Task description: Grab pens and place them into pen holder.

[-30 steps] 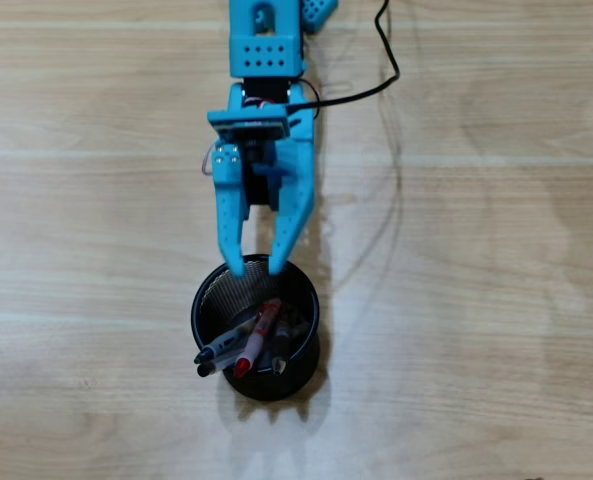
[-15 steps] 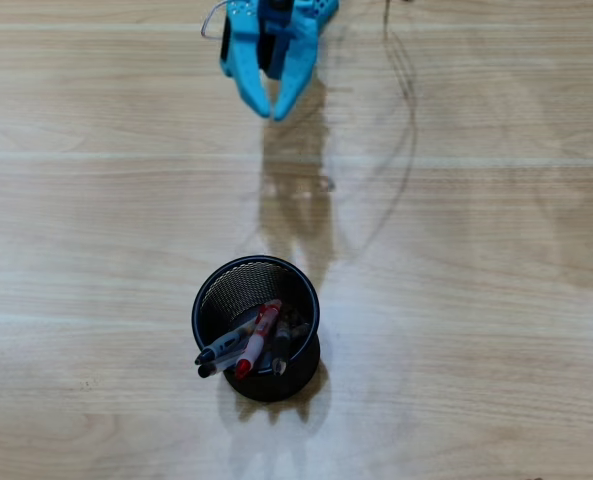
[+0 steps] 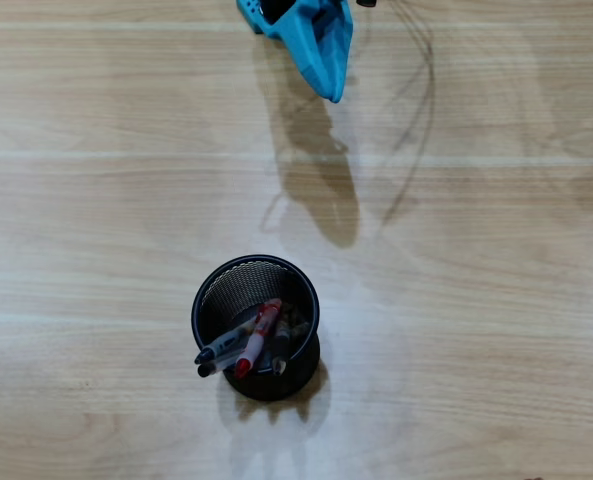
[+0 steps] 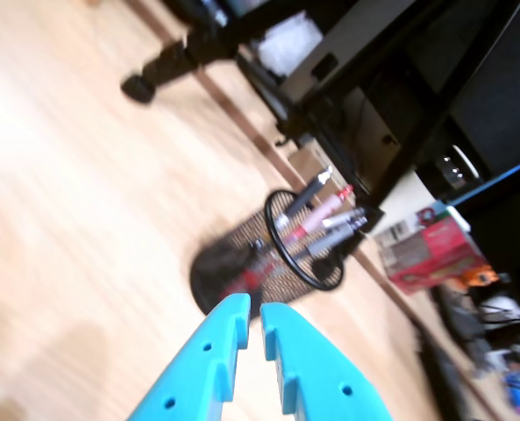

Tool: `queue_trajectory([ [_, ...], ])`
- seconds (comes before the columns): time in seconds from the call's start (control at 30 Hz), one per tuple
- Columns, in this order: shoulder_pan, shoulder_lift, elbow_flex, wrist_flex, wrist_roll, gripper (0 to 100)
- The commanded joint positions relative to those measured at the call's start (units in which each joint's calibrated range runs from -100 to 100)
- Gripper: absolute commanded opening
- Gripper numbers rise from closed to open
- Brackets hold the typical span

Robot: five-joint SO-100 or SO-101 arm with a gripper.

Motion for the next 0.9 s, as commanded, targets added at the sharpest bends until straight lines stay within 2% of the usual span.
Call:
queue_trajectory([
  [0.0, -0.36, -6.82, -0.72, 8.07, 6.02, 2],
  [0.17, -0.36, -12.45, -0.99, 20.21, 12.72, 2],
  [0.53, 0.64, -28.24, -1.08, 54.13, 14.86, 2],
  [0.73, 1.64, -35.21, -3.24, 69.03, 14.91, 2],
  [0.87, 1.64, -35.13, -4.95, 74.88, 14.96, 2],
])
